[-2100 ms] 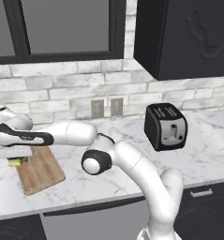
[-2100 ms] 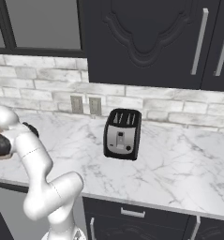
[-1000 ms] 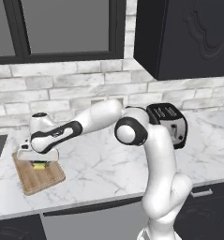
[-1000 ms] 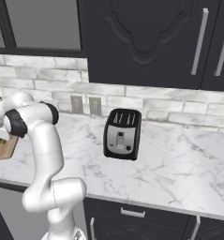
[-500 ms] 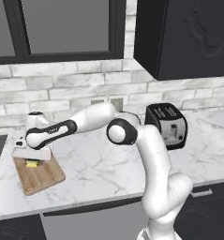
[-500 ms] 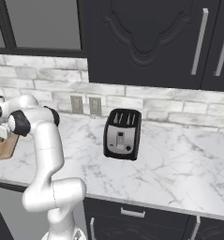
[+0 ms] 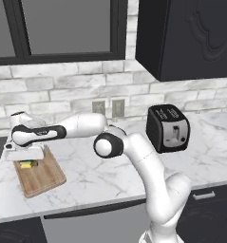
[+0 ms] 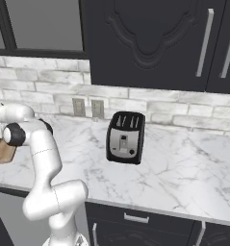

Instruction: Pick up the sponge from the counter and clean the cutting board by briefly scrubbing or pressing down on the cutting board. Once finished, release the sponge.

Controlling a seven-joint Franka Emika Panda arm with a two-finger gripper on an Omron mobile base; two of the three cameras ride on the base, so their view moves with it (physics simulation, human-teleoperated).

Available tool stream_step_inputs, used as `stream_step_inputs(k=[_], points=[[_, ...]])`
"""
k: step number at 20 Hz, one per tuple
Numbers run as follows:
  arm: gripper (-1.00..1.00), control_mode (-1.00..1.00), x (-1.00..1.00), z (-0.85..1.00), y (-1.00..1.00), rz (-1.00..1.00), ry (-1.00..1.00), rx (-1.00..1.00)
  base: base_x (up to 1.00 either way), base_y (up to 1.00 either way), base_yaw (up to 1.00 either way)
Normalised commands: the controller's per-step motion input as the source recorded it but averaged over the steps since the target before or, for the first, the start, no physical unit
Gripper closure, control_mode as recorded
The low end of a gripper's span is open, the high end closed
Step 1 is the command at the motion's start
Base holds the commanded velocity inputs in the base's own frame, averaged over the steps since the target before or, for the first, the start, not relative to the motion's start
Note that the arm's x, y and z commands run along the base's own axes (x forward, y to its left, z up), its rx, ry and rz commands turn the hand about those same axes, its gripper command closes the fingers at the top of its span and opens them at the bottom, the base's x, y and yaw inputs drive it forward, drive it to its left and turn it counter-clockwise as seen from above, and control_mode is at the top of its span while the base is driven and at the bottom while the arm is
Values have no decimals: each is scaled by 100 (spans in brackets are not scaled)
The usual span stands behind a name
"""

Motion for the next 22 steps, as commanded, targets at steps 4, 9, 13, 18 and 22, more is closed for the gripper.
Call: stream_step_inputs(k=[4, 9, 13, 18, 22], points=[[100, -100, -68, -73, 0, 0, 0, -1, 0, 0, 0], [100, -100, -74, -64, 0, 0, 1, 0, 0, 0, 0], [100, -100, -99, -62, 0, 0, 0, 3, 0, 0, 0], [100, -100, -100, -49, -4, 0, 0, 12, 0, 0, 0], [100, -100, -100, -43, -11, 0, 0, 18, 0, 0, 0]])
